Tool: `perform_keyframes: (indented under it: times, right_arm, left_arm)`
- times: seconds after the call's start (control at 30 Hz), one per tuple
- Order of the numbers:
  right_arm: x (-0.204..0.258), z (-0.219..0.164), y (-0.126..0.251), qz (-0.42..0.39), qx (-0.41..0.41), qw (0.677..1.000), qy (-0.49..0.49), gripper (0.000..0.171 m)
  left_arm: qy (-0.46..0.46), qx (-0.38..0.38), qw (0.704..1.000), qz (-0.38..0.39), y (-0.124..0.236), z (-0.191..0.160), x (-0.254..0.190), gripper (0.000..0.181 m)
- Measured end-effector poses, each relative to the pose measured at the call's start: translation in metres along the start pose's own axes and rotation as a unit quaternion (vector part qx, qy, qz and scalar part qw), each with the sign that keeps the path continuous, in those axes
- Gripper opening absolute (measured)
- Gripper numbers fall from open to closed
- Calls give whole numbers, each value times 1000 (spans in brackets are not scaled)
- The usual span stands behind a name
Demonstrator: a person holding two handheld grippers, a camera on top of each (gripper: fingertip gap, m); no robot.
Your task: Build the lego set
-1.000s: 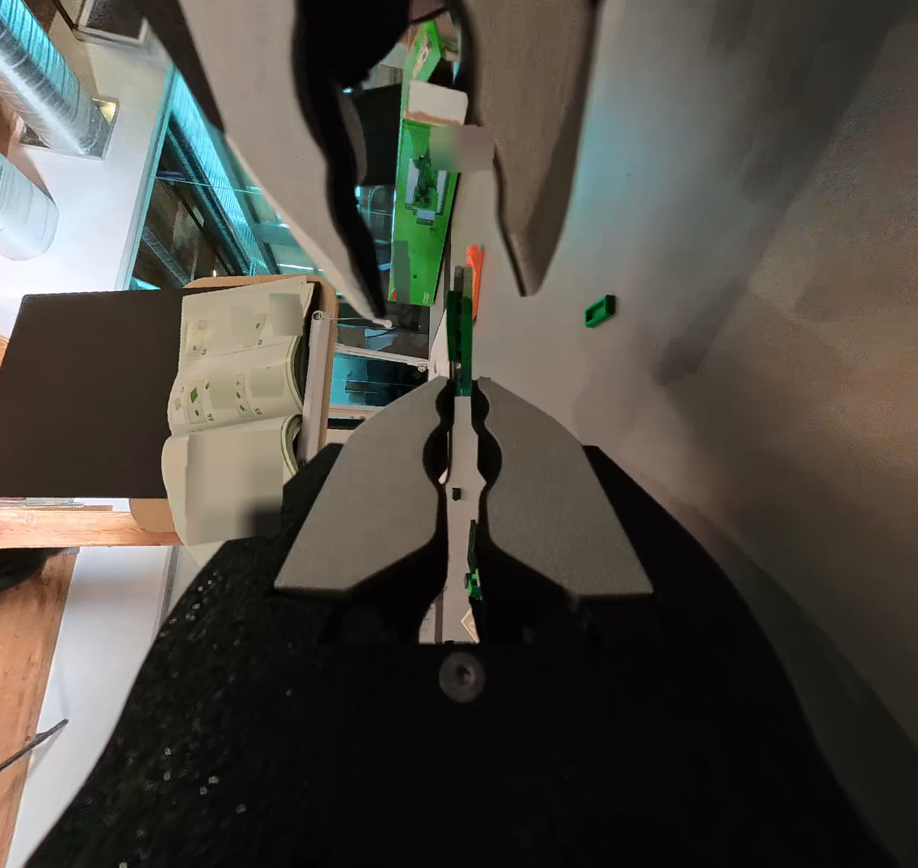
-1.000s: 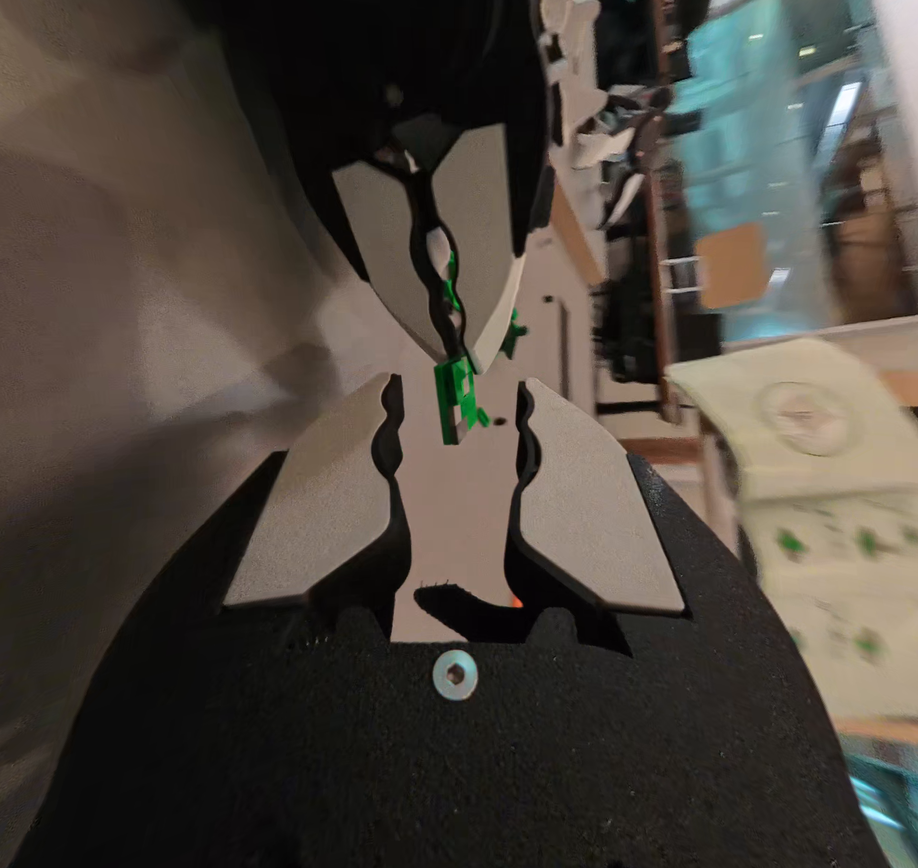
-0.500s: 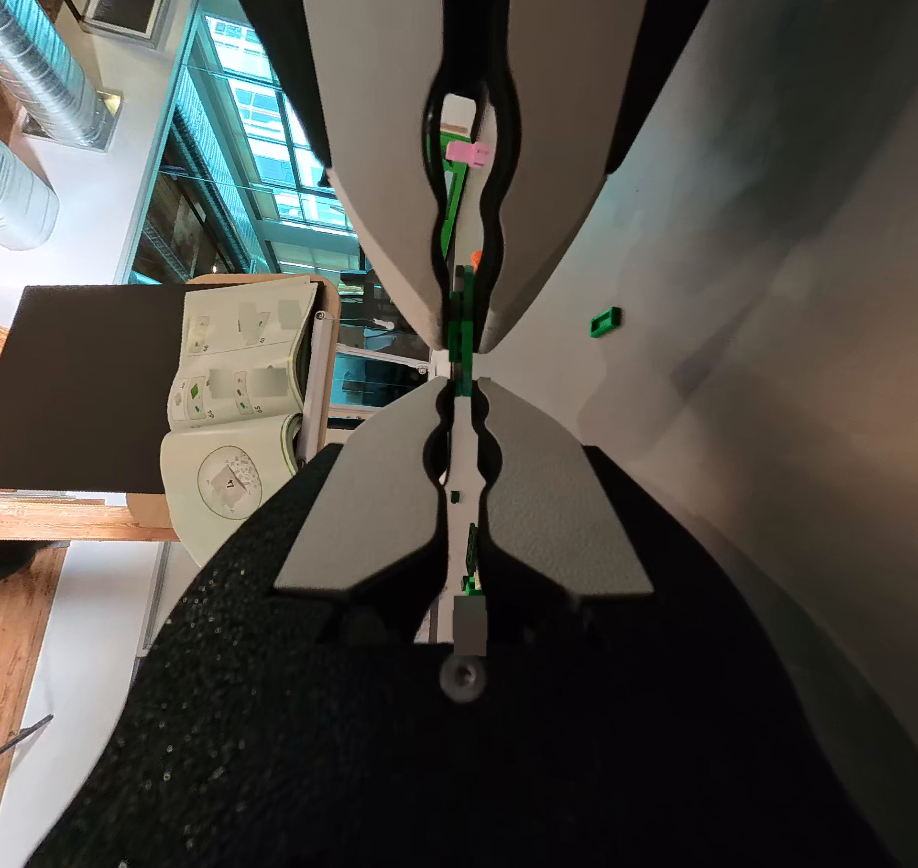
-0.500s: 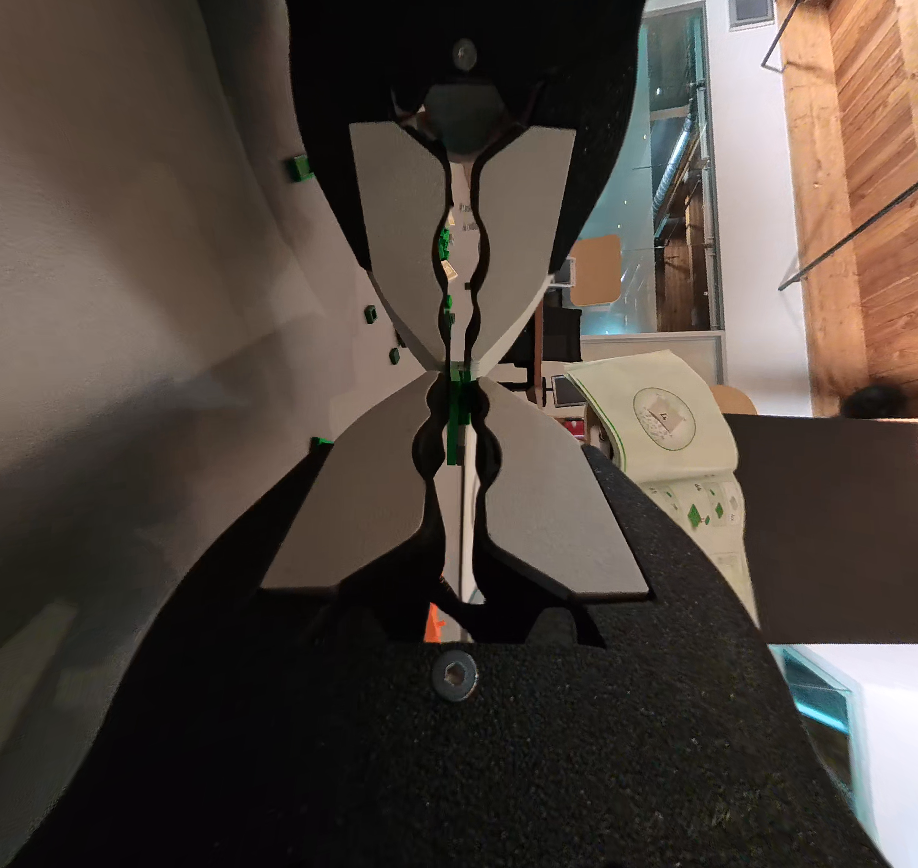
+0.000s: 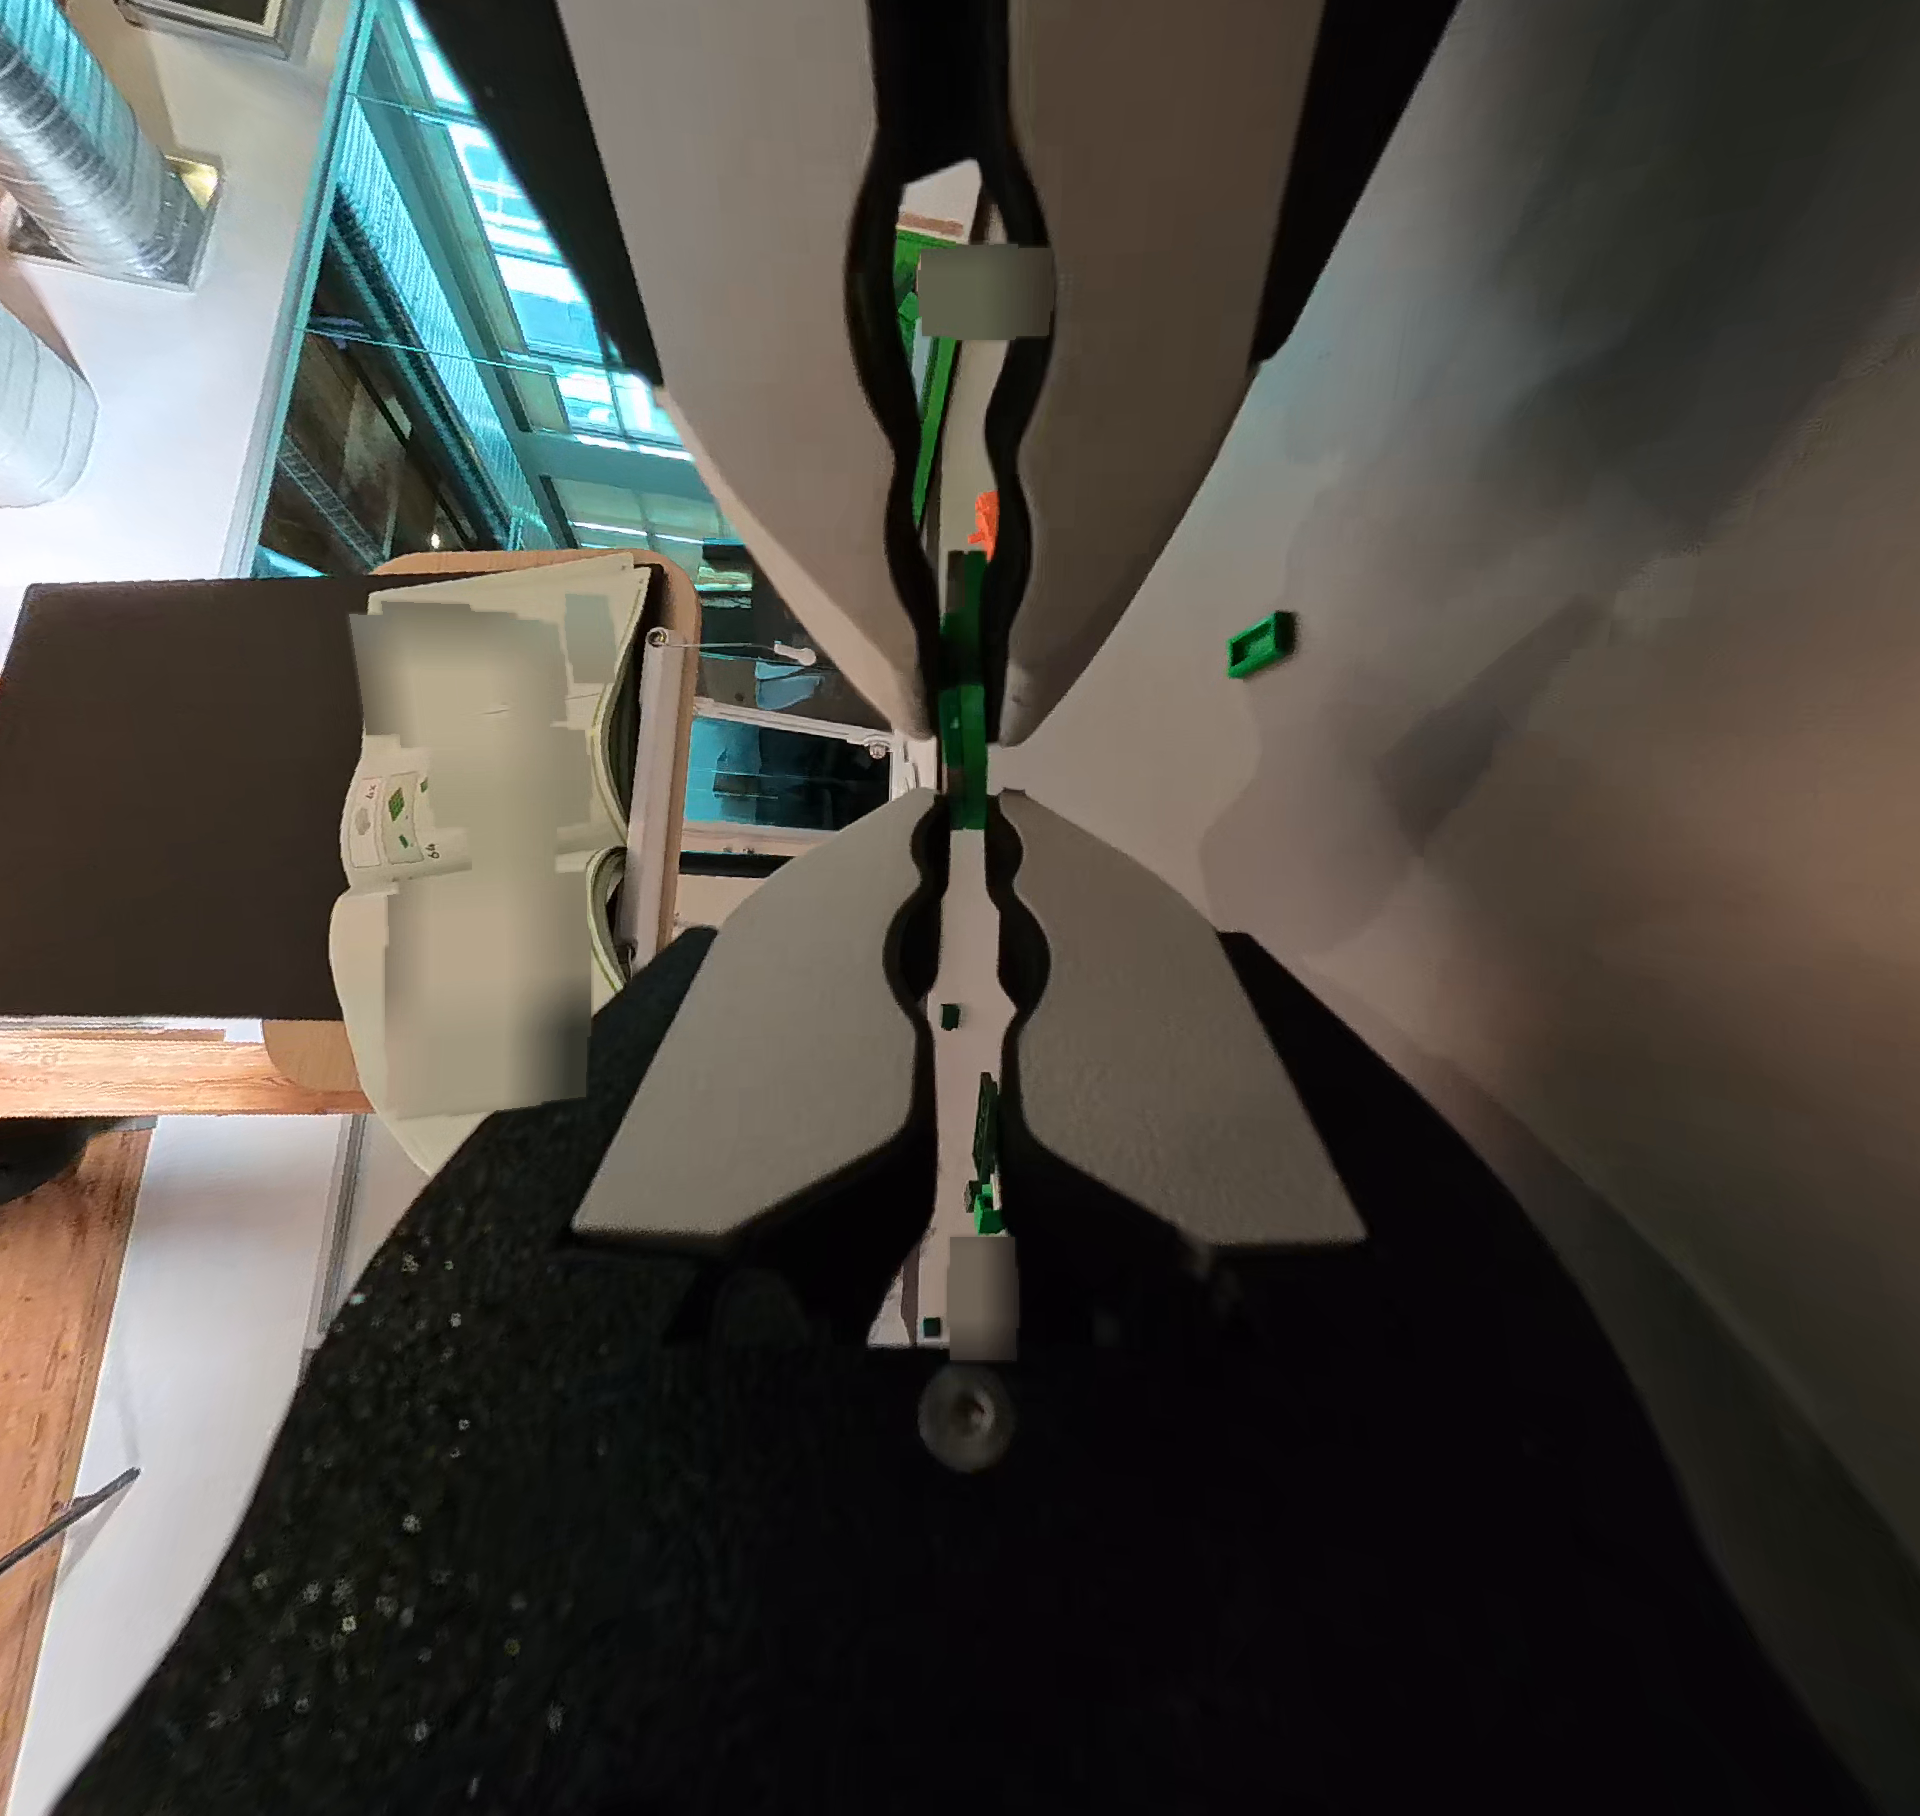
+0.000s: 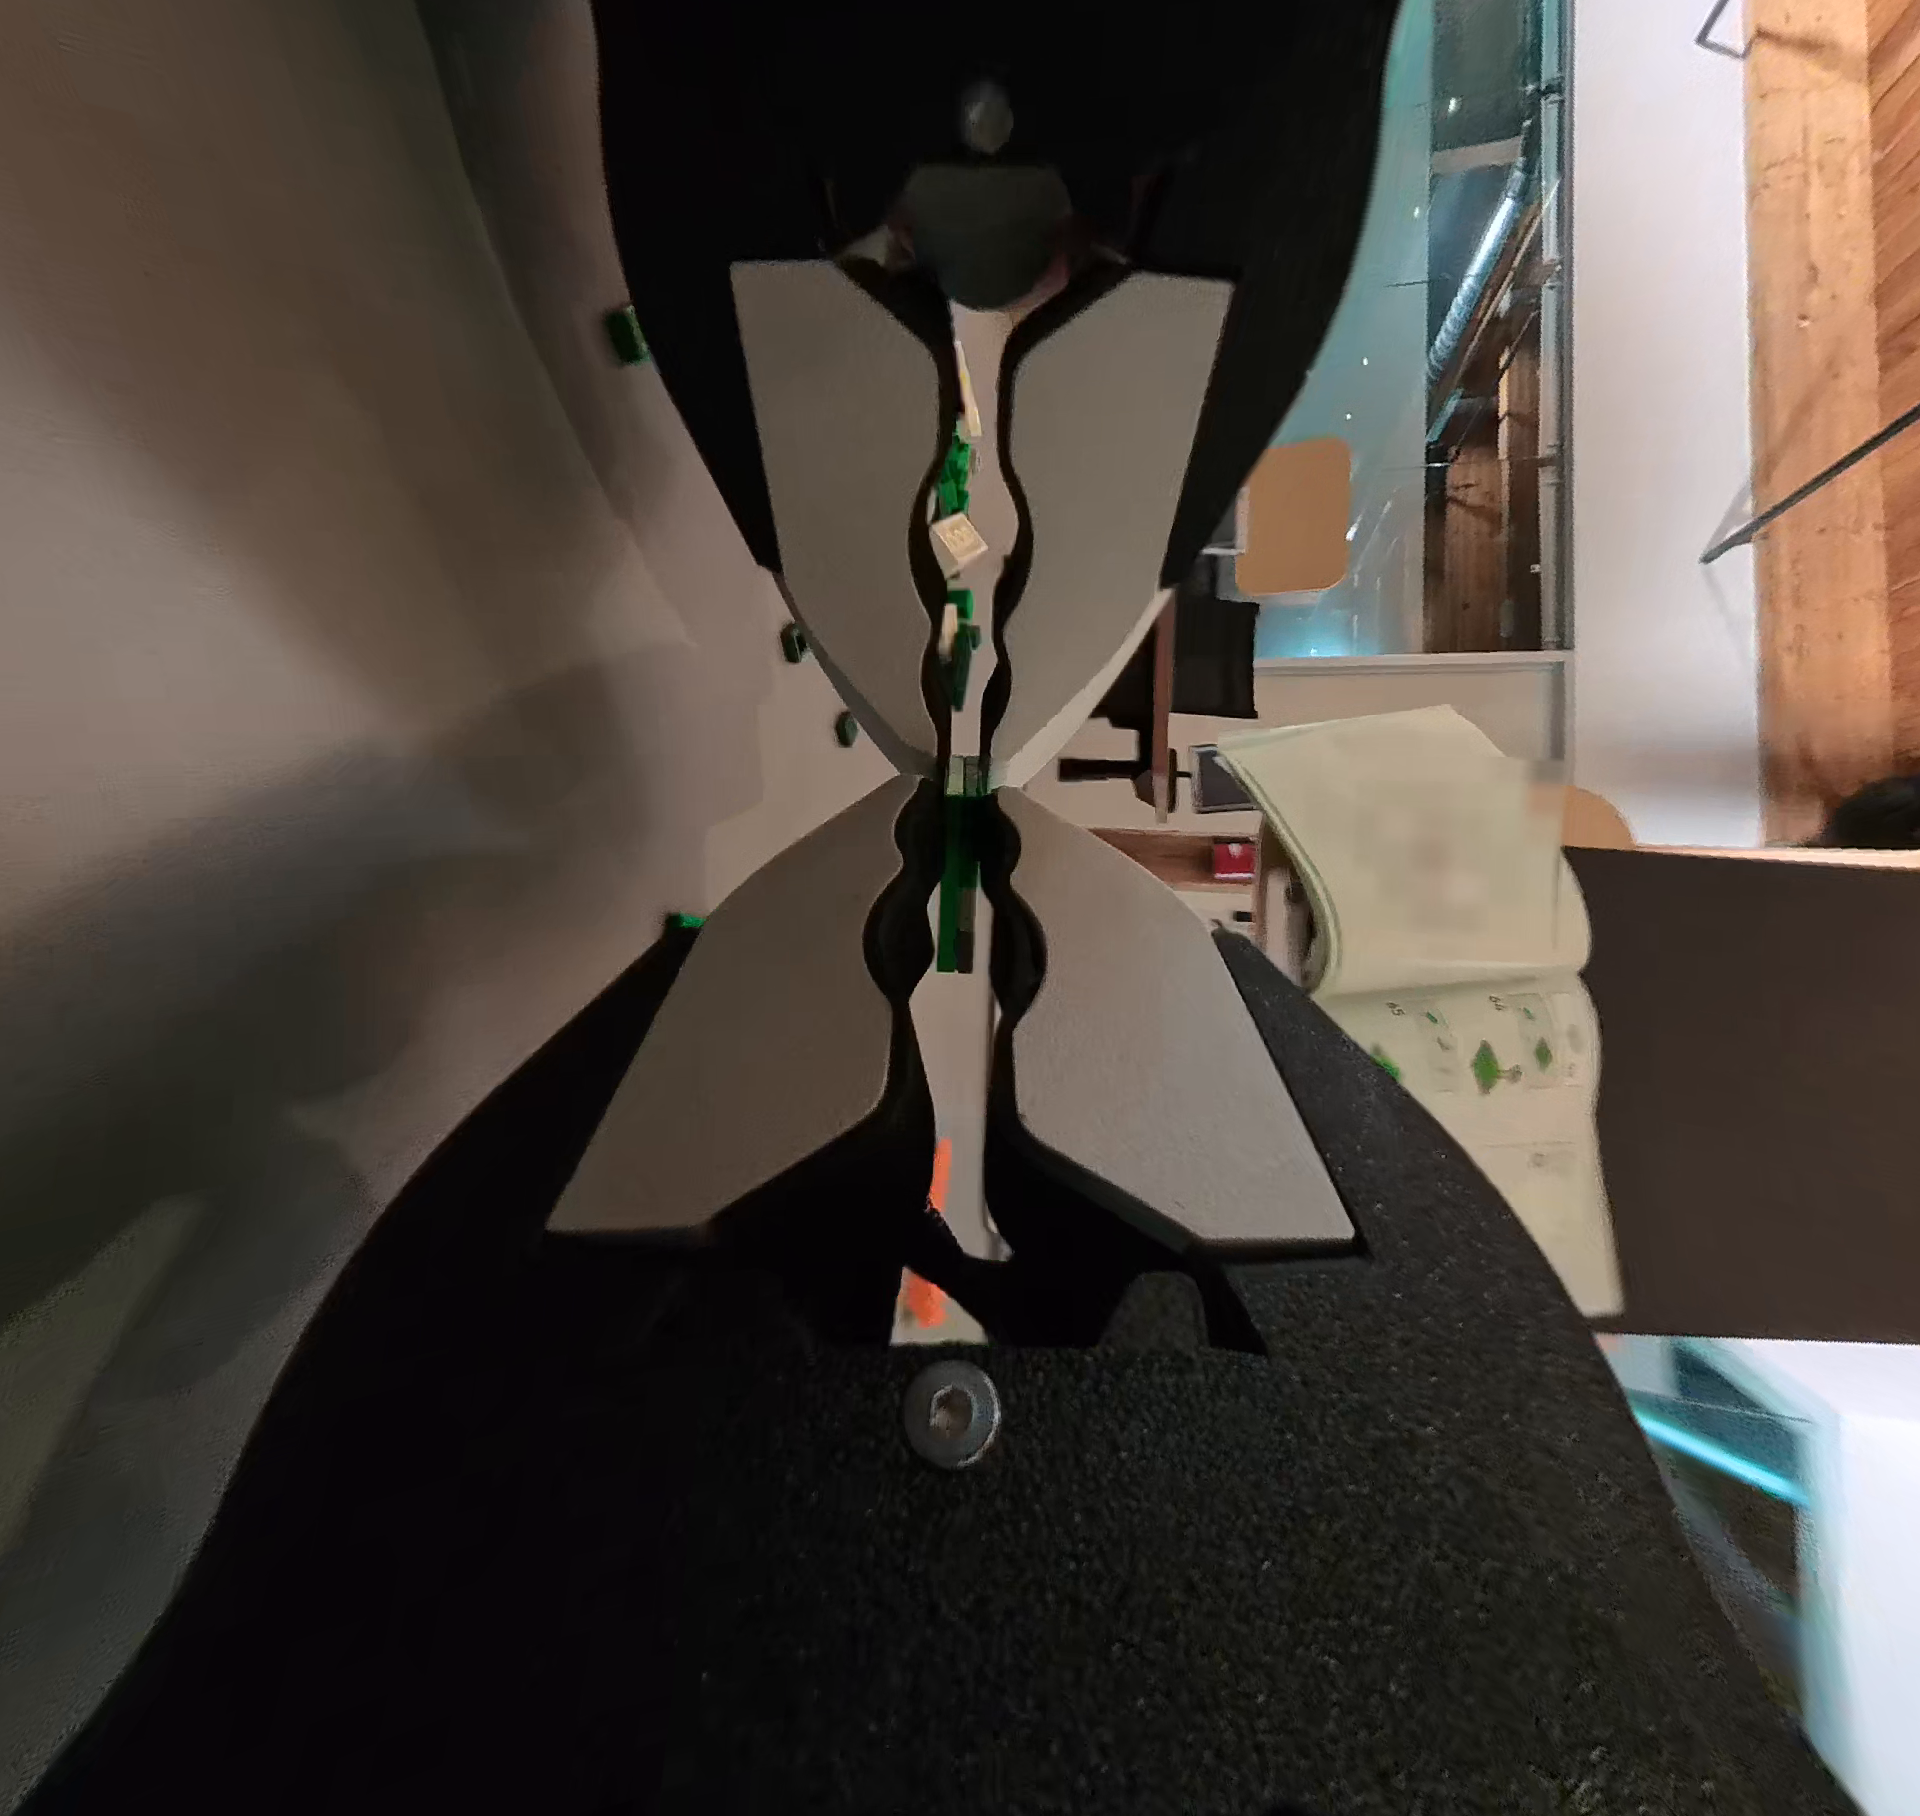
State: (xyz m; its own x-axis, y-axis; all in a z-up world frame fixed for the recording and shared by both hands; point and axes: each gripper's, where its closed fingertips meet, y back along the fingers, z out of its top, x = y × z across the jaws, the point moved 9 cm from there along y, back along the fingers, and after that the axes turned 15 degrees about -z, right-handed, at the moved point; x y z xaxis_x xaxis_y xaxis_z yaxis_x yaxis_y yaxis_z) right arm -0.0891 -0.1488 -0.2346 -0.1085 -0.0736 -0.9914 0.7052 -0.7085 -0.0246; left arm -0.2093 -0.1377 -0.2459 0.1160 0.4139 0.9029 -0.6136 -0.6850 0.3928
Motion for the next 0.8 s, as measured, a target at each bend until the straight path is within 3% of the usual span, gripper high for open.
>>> perform_keyframes:
  times: [0.1, 0.17, 0.2, 0.37, 0.47, 0.8]
  right_arm:
    - [-5, -5, 3, -26, -9, 998, -65, 9]
    - [-7, -11, 6, -47, -8, 996, -72, 30]
    - [-6, -15, 8, -54, -6, 996, -70, 31]
    - [3, -22, 10, -79, -5, 997, -15, 24]
    - [4, -22, 10, -92, -12, 996, 3, 7]
    - [6, -25, 10, -94, -15, 995, 2, 6]
  left_arm:
    - [3, -3, 1000, 24, 2, 0, 3, 5]
    - [-9, 0, 999, 32, 2, -2, 3, 5]
    - [-7, -1, 999, 34, 3, -2, 3, 5]
    - [-4, -9, 999, 35, 3, -1, 3, 5]
    - [-9, -10, 999, 39, 3, 1, 3, 5]
    - [-4, -17, 999, 50, 1, 0, 4, 6]
